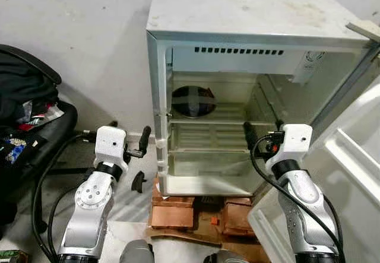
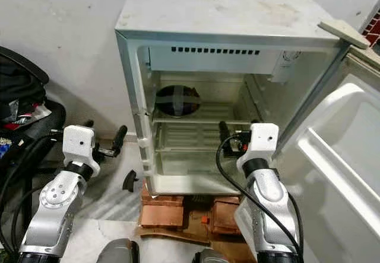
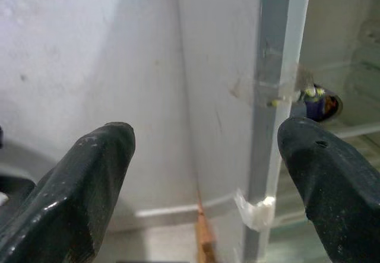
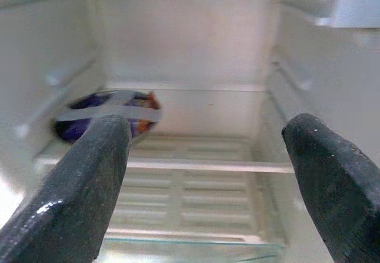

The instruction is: Restocking fridge

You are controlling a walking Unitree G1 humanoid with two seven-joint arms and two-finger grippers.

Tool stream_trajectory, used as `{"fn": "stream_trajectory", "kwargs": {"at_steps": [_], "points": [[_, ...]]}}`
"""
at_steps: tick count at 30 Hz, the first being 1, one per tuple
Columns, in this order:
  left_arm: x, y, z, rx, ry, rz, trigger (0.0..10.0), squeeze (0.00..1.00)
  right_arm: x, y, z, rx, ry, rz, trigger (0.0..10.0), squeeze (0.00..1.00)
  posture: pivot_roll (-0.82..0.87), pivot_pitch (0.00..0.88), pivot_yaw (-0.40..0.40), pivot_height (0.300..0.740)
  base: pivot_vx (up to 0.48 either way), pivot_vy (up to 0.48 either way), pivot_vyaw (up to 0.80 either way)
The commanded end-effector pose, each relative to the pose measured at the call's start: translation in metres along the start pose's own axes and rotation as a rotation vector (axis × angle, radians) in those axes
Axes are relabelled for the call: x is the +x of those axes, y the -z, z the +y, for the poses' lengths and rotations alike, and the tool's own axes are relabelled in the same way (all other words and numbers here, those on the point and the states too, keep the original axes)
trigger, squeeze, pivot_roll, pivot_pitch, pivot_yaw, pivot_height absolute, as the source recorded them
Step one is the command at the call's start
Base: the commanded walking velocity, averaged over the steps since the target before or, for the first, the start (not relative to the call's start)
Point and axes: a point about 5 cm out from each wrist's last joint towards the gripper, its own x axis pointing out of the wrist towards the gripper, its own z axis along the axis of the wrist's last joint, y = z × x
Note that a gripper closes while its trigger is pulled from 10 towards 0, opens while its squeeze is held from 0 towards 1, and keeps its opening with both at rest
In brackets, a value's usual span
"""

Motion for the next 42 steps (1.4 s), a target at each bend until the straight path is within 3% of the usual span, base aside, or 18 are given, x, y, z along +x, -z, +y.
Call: {"fn": "stream_trajectory", "kwargs": {"at_steps": [1, 9, 19, 42], "points": [[0.001, 0.002, -0.003, 0.018, 0.017, -0.001, 10.0, 0.0, -0.002, -0.001, -0.009, -0.019, 0.043, -0.007, 10.0, 0.0, 0.03, 0.0, -0.031, 0.74, 0.0, 0.0, 0.0], [0.003, 0.006, -0.007, 0.019, 0.033, 0.0, 10.0, 0.0, -0.004, 0.003, -0.012, -0.057, 0.037, 0.015, 10.0, 0.0, 0.02, 0.0, -0.043, 0.74, -0.21, 0.0, 0.0], [0.001, 0.008, -0.007, 0.03, 0.029, -0.005, 10.0, 0.0, -0.005, 0.009, 0.0, -0.041, 0.011, 0.038, 10.0, 0.0, 0.03, 0.0, -0.049, 0.74, -0.336, 0.0, 0.0], [0.001, 0.011, -0.013, 0.06, 0.064, 0.0, 10.0, 0.0, -0.011, 0.02, 0.005, -0.012, 0.074, 0.074, 10.0, 0.0, 0.03, 0.0, -0.046, 0.74, -0.315, 0.0, 0.0]]}}
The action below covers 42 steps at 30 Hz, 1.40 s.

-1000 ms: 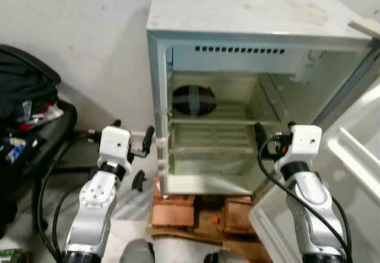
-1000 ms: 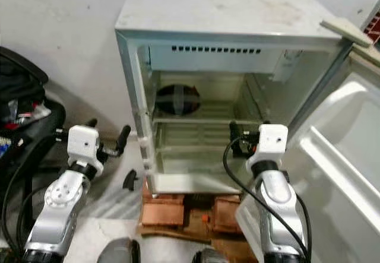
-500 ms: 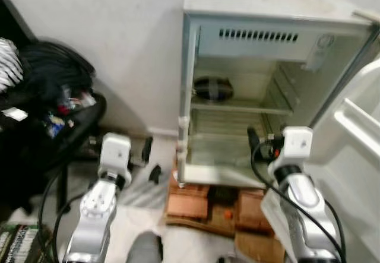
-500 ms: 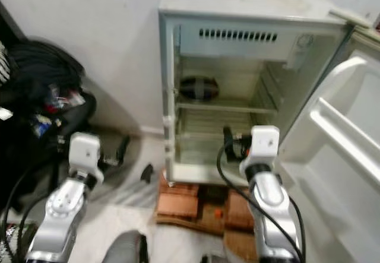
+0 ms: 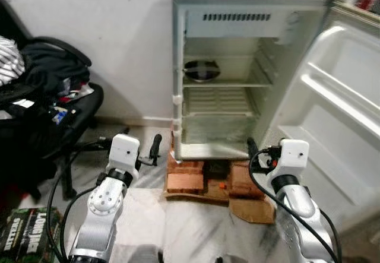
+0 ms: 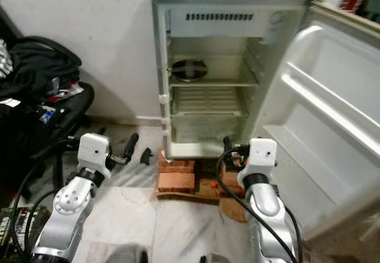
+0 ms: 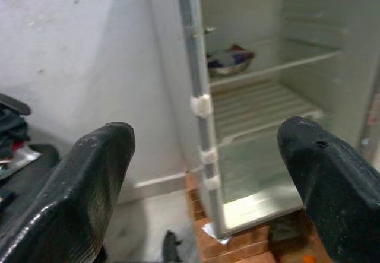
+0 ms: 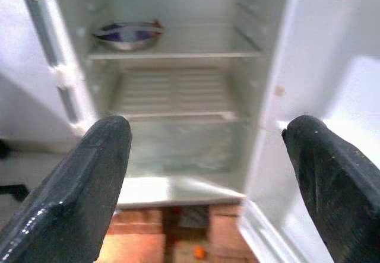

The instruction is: Restocking fridge

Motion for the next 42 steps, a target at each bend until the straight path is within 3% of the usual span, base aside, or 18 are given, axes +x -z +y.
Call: {"fn": "stream_trajectory", "kwargs": {"at_steps": [1, 5, 12, 28, 36, 38, 42], "points": [[-0.003, 0.003, 0.003, 0.021, 0.003, 0.011, 10.0, 0.0, 0.004, -0.008, 0.001, 0.013, 0.012, -0.023, 10.0, 0.0, 0.03, 0.0, -0.045, 0.74, -0.266, 0.0, 0.0], [-0.006, 0.006, 0.008, 0.018, -0.008, 0.019, 10.0, 0.0, 0.003, -0.01, 0.002, 0.027, 0.024, -0.028, 10.0, 0.0, 0.02, 0.0, -0.045, 0.74, -0.067, 0.0, 0.0], [-0.008, 0.006, 0.001, 0.022, 0.063, 0.002, 10.0, 0.0, 0.003, -0.004, -0.002, 0.068, 0.075, 0.01, 10.0, 0.0, 0.01, 0.0, -0.038, 0.74, 0.0, -0.035, 0.0], [-0.01, 0.009, 0.001, 0.035, 0.074, 0.0, 10.0, 0.0, 0.008, -0.007, -0.004, 0.056, 0.075, 0.007, 10.0, 0.0, 0.01, 0.0, -0.04, 0.74, 0.0, -0.462, 0.0], [-0.011, 0.01, -0.001, 0.037, 0.075, 0.007, 10.0, 0.0, 0.006, 0.003, 0.004, 0.089, -0.031, 0.077, 10.0, 0.0, 0.01, 0.0, -0.043, 0.74, 0.0, -0.48, 0.0], [-0.012, 0.011, -0.001, 0.04, 0.079, 0.011, 10.0, 0.0, 0.003, 0.018, 0.009, 0.04, -0.112, 0.184, 10.0, 0.0, 0.01, 0.0, -0.043, 0.74, 0.0, -0.48, 0.0], [-0.012, 0.012, -0.003, 0.042, 0.082, 0.012, 10.0, 0.0, 0.003, 0.022, 0.011, 0.061, -0.14, 0.206, 10.0, 0.0, 0.01, 0.0, -0.045, 0.74, 0.0, -0.367, 0.0]]}}
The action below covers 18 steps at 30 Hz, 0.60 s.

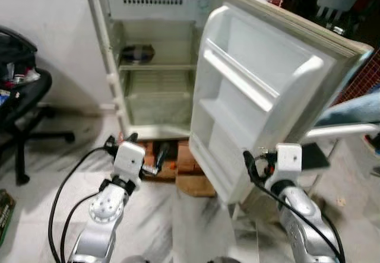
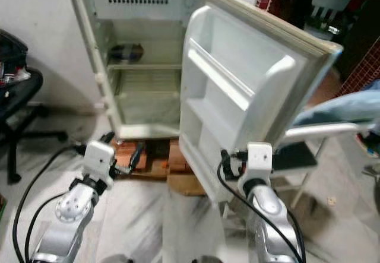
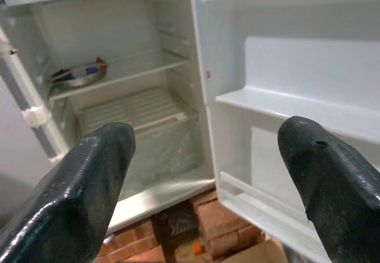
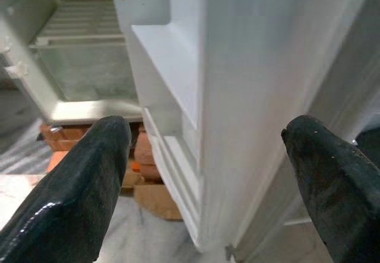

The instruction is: Restocking fridge

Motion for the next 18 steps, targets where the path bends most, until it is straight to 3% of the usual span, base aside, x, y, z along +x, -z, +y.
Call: {"fn": "stream_trajectory", "kwargs": {"at_steps": [1, 7, 18], "points": [[-0.002, 0.001, 0.005, 0.027, -0.014, 0.01, 10.0, 0.0, 0.003, 0.0, 0.01, 0.02, -0.059, 0.018, 10.0, 0.0, 0.01, 0.0, -0.045, 0.74, 0.0, -0.319, 0.0], [-0.004, 0.002, 0.005, 0.01, -0.032, 0.019, 10.0, 0.0, 0.004, 0.008, 0.003, -0.034, -0.049, 0.075, 10.0, 0.0, 0.02, 0.0, -0.049, 0.74, 0.0, -0.096, 0.0], [-0.013, 0.012, 0.018, 0.009, -0.13, 0.095, 10.0, 0.0, 0.026, -0.036, -0.017, -0.08, 0.083, -0.118, 10.0, 0.0, 0.06, 0.0, -0.059, 0.74, 0.0, 0.0, 0.0]]}}
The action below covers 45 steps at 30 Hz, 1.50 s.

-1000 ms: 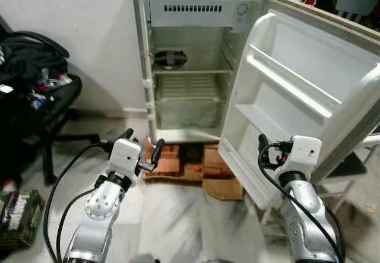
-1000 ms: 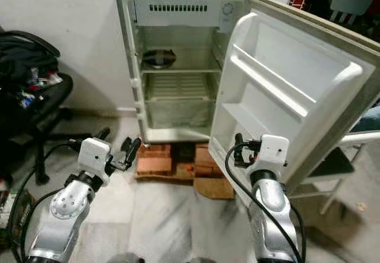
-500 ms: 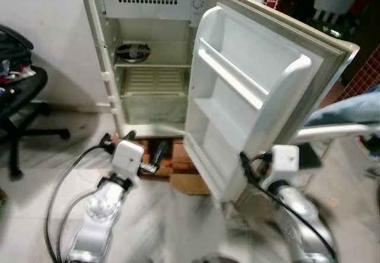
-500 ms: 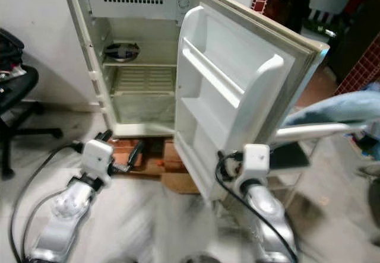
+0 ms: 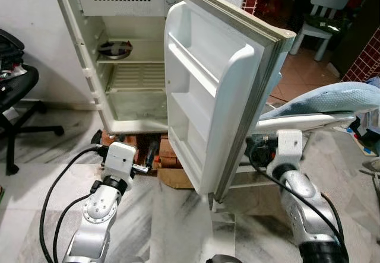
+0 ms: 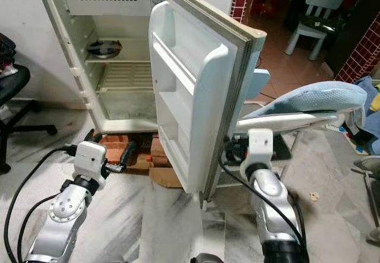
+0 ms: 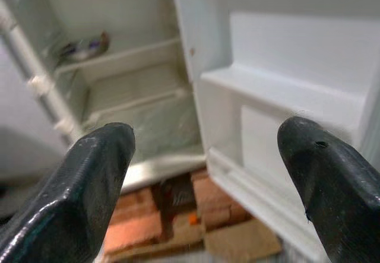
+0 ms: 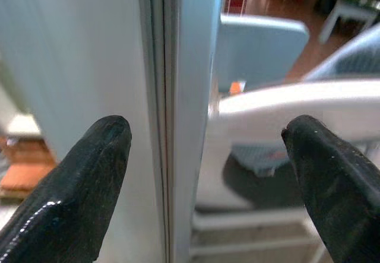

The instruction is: Restocking fridge

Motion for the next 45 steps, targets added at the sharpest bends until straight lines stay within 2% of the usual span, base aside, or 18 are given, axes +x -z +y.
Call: {"fn": "stream_trajectory", "kwargs": {"at_steps": [1, 6, 9, 14, 19, 22, 23, 25, 26, 30, 33, 45], "points": [[-0.001, -0.002, 0.005, 0.01, -0.02, -0.002, 10.0, 0.0, 0.003, -0.003, -0.002, 0.004, 0.009, -0.018, 10.0, 0.0, 0.06, 0.0, -0.061, 0.74, 0.0, -0.36, 0.0], [-0.001, -0.003, 0.005, 0.006, -0.029, -0.001, 10.0, 0.0, 0.012, -0.022, -0.006, 0.023, 0.009, -0.102, 10.0, 0.0, 0.06, 0.0, -0.064, 0.74, 0.0, -0.46, 0.0], [-0.002, -0.003, 0.005, 0.004, -0.034, 0.003, 10.0, 0.0, 0.012, -0.03, -0.007, -0.009, 0.002, -0.152, 10.0, 0.0, 0.06, 0.0, -0.063, 0.74, 0.0, -0.475, 0.27], [-0.001, -0.003, 0.004, 0.008, -0.029, 0.001, 10.0, 0.0, 0.01, -0.028, -0.009, 0.01, 0.018, -0.16, 10.0, 0.0, 0.06, 0.0, -0.061, 0.74, 0.0, -0.474, 0.8], [-0.002, -0.005, 0.006, -0.018, -0.04, -0.011, 10.0, 0.0, 0.005, -0.021, -0.001, 0.021, -0.016, -0.154, 10.0, 0.0, 0.07, 0.0, -0.065, 0.74, 0.0, 0.0, 0.0], [-0.004, -0.003, 0.006, -0.026, -0.043, 0.005, 10.0, 0.0, 0.004, -0.021, 0.001, 0.013, -0.039, -0.154, 10.0, 0.0, 0.07, 0.0, -0.065, 0.74, 0.0, 0.0, 0.0], [-0.008, 0.003, 0.006, -0.044, -0.053, 0.053, 10.0, 0.0, 0.005, -0.021, 0.004, 0.006, -0.076, -0.154, 10.0, 0.0, 0.07, 0.0, -0.061, 0.74, 0.0, 0.0, 0.0], [-0.011, 0.007, 0.005, -0.063, -0.056, 0.08, 10.0, 0.0, 0.005, -0.021, 0.005, 0.006, -0.09, -0.153, 10.0, 0.0, 0.07, 0.0, -0.062, 0.74, 0.0, 0.0, 0.0], [-0.017, 0.017, 0.007, -0.089, -0.068, 0.148, 10.0, 0.0, 0.007, -0.022, 0.006, 0.007, -0.108, -0.154, 10.0, 0.0, 0.07, 0.0, -0.062, 0.74, 0.0, 0.0, 0.0], [-0.023, 0.028, 0.01, -0.12, -0.08, 0.215, 10.0, 0.0, 0.012, -0.027, 0.006, 0.008, -0.129, -0.17, 10.0, 0.0, 0.08, 0.0, -0.061, 0.74, 0.0, 0.0, 0.0], [-0.023, 0.029, 0.013, -0.139, -0.097, 0.229, 10.0, 0.0, 0.021, -0.038, 0.011, -0.001, -0.165, -0.2, 10.0, 0.0, 0.1, 0.0, -0.059, 0.74, 0.0, 0.0, 0.0], [-0.023, 0.029, 0.013, -0.139, -0.097, 0.229, 10.0, 0.0, 0.021, -0.038, 0.011, -0.001, -0.165, -0.2, 10.0, 0.0, 0.1, 0.0, -0.059, 0.74, 0.0, 0.0, 0.0]]}}
